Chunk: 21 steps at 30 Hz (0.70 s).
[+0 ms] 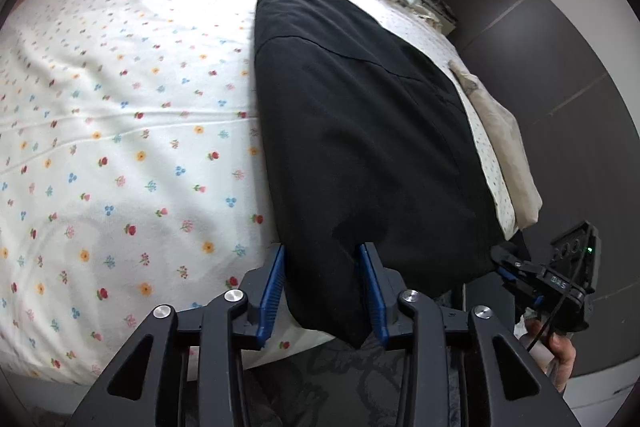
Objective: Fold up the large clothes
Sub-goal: 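Close the right gripper on the folded black jacket beside the left gripper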
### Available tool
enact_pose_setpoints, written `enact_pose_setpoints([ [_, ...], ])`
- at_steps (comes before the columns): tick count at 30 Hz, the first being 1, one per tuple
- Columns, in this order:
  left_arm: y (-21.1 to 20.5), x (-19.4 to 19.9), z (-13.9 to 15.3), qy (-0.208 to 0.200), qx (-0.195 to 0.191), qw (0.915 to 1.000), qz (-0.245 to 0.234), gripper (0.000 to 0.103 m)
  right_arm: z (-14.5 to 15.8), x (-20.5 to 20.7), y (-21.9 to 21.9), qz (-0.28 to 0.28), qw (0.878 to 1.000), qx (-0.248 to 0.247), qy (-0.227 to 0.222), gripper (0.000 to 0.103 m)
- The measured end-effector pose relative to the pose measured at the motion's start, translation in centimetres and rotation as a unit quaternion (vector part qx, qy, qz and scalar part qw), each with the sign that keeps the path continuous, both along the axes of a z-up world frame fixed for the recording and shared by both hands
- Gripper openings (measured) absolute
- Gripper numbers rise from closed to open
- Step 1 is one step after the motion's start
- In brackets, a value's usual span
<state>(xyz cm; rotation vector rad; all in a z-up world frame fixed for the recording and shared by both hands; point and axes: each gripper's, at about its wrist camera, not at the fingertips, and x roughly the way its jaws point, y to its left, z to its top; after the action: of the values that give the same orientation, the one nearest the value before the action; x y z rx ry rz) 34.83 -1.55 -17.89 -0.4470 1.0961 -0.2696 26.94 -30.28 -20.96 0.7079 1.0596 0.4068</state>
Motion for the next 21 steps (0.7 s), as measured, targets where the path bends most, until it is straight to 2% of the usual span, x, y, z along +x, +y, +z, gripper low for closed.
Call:
enact_pose_setpoints([
  [1,0.3,0.3,0.1,-0.002,-0.004,1.0000,0.004,0.042,0.3,0.2,-0.2,-0.001,1.000,-0.010,-0.001,0.031],
  [3,0.9,1.0,0.4,-0.009,-0.010,0.9998,0.016,0.047,0.9,0.9,-0.8,-0.009,1.000,-0.025,-0.006,0.050],
  [6,2.0,2.3,0.6,-0.014,-0.023,0.9991,0.034,0.053,2.0,2.5,-2.3,-0.019,0.999,-0.039,-0.021,0.072],
  [10,3.0,5.1,0.4,-0.009,-0.043,0.9979,0.048,0.054,2.9,5.6,-3.0,-0.001,0.998,-0.045,-0.032,0.076],
  [13,2.9,7.5,0.2,-0.006,-0.042,0.9980,0.046,0.063,3.0,8.7,-3.0,0.015,0.998,-0.042,-0.033,0.079],
  [15,2.9,8.6,0.0,-0.006,-0.039,0.9980,0.051,0.063,2.5,10.5,-2.8,0.022,0.999,-0.031,-0.027,0.083],
  [21,3.3,12.6,-1.3,0.007,-0.047,0.9977,0.048,0.063,0.3,15.4,-0.9,0.054,0.999,-0.006,0.001,0.083],
])
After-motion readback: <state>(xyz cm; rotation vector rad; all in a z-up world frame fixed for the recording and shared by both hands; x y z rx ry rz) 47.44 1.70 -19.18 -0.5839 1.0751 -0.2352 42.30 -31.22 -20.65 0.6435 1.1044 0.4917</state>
